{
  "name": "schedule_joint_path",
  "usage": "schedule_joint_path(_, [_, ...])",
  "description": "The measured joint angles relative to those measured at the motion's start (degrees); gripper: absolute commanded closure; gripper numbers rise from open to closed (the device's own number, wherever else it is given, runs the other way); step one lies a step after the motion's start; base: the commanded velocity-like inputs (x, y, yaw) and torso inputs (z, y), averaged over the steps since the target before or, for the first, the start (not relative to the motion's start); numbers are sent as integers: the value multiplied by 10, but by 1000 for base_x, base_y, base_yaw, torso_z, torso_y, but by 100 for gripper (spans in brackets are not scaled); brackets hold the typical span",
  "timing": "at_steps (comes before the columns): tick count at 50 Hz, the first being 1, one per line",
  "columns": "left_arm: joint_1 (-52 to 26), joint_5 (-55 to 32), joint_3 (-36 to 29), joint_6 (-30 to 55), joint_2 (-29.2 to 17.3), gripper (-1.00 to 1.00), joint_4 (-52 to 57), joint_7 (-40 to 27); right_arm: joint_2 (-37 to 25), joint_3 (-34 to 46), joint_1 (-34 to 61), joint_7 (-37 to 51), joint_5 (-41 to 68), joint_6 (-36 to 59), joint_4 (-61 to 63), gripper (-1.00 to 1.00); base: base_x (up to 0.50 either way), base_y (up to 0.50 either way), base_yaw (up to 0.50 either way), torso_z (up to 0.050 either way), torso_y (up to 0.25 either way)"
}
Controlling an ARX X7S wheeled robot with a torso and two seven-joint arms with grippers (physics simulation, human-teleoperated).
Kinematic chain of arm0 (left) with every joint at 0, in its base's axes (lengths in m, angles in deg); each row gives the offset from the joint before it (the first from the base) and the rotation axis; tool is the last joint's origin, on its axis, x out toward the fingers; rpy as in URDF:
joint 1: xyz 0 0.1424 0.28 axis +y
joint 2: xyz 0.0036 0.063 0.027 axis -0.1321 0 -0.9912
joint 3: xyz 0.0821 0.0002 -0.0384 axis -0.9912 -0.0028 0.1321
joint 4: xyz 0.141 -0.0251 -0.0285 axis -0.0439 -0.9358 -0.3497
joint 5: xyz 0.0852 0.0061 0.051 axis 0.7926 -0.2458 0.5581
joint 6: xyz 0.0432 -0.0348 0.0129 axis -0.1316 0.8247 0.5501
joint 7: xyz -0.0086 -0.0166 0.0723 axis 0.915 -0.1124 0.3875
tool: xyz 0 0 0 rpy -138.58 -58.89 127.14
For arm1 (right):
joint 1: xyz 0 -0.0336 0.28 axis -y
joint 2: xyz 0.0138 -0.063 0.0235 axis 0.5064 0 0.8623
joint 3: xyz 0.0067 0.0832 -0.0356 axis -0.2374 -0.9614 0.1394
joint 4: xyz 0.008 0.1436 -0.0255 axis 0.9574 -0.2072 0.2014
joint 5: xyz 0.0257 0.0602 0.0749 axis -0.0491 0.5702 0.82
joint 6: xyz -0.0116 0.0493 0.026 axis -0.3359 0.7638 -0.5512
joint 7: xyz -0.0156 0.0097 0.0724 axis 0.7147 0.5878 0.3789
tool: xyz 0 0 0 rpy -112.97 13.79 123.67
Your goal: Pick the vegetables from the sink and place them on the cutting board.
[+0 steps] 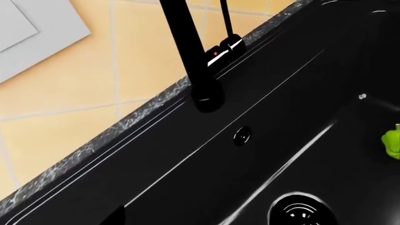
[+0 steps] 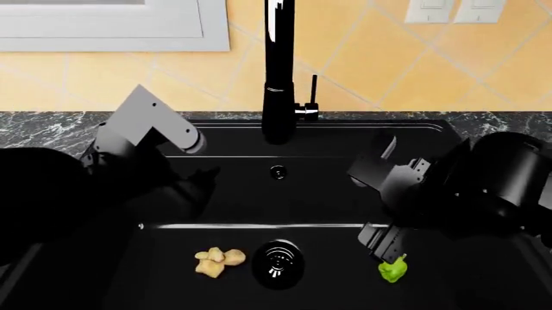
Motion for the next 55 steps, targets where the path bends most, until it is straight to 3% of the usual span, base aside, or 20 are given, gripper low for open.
schedule_joint_path(55, [-13, -6, -19, -9, 17, -100, -15, -15, 22, 5, -142, -68, -62, -172, -220, -100, 0, 0, 0, 0, 0])
